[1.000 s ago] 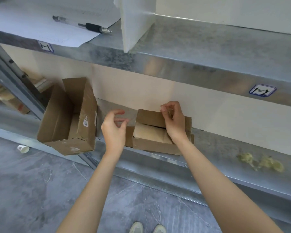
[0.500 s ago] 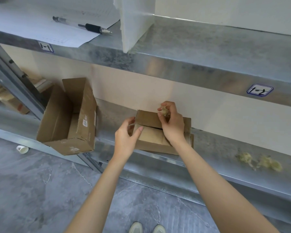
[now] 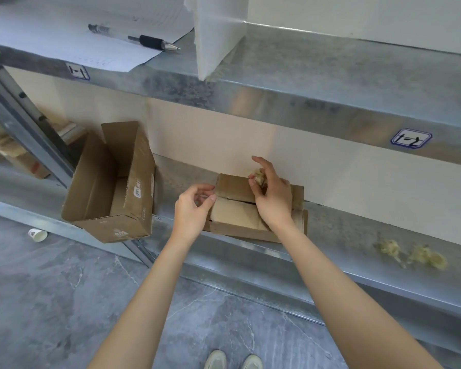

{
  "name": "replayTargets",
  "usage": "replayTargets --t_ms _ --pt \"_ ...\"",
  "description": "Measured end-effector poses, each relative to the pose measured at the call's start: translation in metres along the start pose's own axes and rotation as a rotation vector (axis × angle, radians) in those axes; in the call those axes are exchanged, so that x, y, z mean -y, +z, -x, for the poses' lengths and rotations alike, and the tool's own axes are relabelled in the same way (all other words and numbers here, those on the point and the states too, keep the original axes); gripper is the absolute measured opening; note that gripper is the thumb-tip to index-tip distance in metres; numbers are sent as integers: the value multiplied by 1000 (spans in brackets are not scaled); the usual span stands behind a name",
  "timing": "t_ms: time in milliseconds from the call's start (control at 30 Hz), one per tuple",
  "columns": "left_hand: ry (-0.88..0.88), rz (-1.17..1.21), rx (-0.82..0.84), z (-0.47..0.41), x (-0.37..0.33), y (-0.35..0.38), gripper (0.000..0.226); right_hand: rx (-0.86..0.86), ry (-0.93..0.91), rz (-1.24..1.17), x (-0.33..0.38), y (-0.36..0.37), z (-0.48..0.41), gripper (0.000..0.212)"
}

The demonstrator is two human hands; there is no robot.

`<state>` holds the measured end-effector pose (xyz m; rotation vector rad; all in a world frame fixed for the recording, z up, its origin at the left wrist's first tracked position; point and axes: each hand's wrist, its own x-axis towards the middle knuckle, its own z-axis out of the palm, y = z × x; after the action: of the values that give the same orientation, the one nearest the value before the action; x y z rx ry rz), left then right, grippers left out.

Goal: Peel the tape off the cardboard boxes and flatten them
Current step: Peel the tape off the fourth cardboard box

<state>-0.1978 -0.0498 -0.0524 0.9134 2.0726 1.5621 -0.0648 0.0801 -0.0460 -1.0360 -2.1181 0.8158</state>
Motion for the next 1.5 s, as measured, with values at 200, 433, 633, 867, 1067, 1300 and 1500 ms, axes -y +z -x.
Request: replayTargets --t_ms 200,433,633,867,1067,1300,1500 --pt "-47 27 120 -5 3 -5 20 19 -28 41 1 0 2 35" --pt "-72 40 269 -9 0 -11 22 19 -56 74 2 0 4 32" --pt "-41 -37 314 -11 -1 -10 22 2 -78 98 1 2 5 30" --pt "32 -117 313 -14 3 -23 23 1 -113 103 0 2 6 26" --pt "35 -124 236 -12 -3 -28 20 9 -132 133 -1 2 6 23" --pt "194 -265 90 -10 -9 -24 13 49 -144 192 -2 2 3 30" --pt "471 -394 44 -2 -8 -23 24 67 -140 188 -4 3 0 24"
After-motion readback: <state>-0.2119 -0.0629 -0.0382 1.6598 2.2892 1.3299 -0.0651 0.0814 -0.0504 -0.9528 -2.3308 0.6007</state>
